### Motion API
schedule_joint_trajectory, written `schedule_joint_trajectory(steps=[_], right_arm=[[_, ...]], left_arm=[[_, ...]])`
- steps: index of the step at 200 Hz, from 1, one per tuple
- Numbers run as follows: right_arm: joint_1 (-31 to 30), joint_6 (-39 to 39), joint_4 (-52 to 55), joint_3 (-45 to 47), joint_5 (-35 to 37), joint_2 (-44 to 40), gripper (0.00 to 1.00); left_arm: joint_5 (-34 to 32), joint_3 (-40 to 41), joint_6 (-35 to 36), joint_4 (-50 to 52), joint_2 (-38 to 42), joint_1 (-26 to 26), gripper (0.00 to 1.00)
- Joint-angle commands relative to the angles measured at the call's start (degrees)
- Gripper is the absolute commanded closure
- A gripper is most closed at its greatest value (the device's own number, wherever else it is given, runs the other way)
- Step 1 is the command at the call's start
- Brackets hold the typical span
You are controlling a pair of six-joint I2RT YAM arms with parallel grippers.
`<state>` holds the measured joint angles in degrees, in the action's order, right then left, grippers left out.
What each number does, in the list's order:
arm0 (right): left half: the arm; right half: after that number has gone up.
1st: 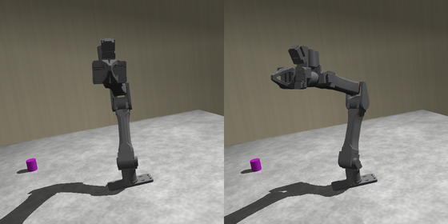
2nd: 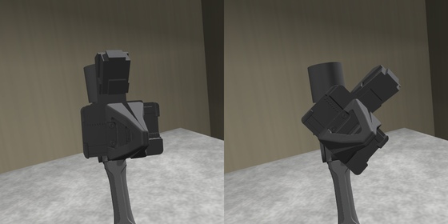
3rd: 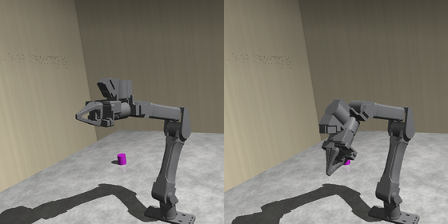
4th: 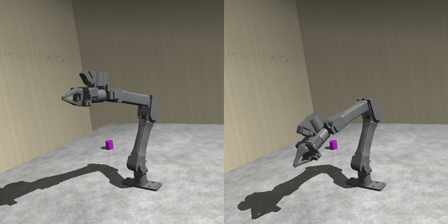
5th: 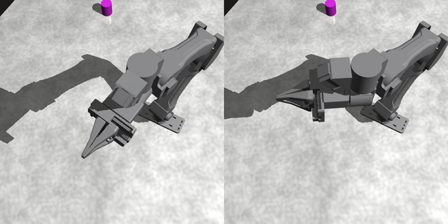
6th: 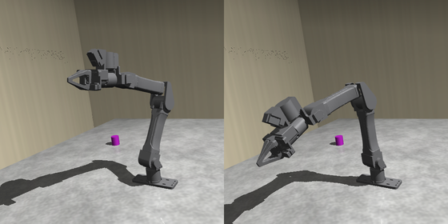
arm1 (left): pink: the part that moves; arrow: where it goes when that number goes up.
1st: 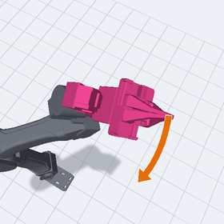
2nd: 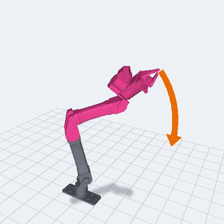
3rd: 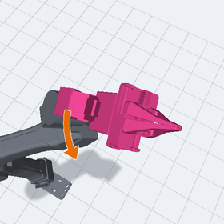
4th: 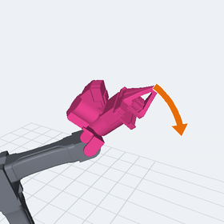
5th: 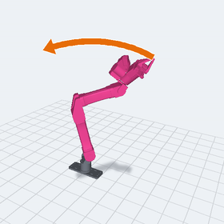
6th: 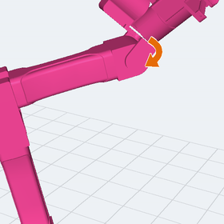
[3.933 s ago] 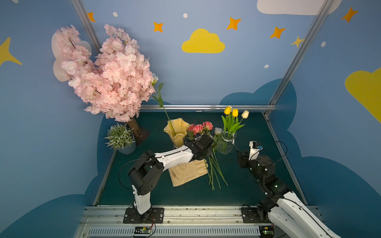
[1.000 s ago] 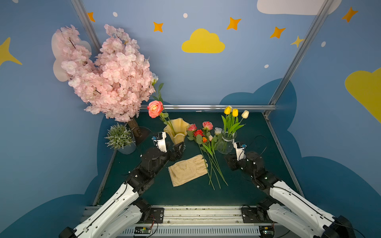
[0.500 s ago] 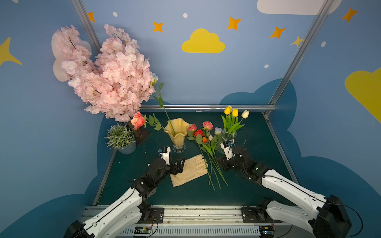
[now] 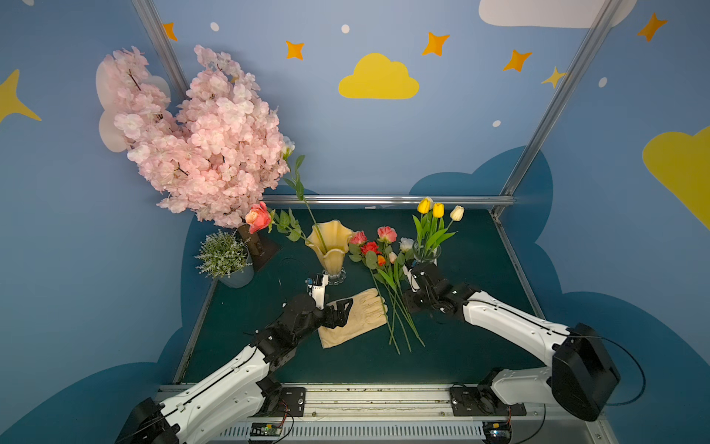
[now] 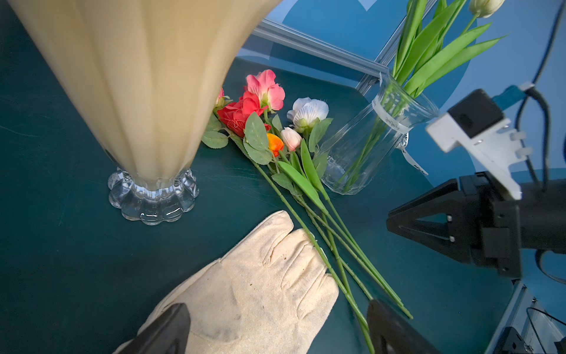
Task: Arrange the flowers in different vases according to their variety
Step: Pick up the flower at the center of the board.
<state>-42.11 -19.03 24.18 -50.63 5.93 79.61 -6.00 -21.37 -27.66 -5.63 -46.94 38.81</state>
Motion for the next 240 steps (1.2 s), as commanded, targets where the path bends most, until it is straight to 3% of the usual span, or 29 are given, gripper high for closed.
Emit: schedule_joint_trajectory(steps=[1,94,201,240], right_arm=[[-0.27,1.31,6.06,-4.74,3.16,5.0,0.76],[-0.39,2.77,12.91,-20.03,9.29,25.44,0.77],[0.1,3.14,13.91,-24.93,10.79,33.15,0.77],[-0.32,3.37,13.71,-24.42,11.18,30.35,0.94]], left_arm=[[-0.45,-1.86,2.59,-0.32,0.07,0.39,0.07],[-3.04,-1.76,4.88,1.38,2.65,0.38,0.07],[-3.4,-1.5,5.25,1.42,3.63,0.45,0.07],[-3.49,-1.4,5.39,1.06,3.56,0.4,0.07]])
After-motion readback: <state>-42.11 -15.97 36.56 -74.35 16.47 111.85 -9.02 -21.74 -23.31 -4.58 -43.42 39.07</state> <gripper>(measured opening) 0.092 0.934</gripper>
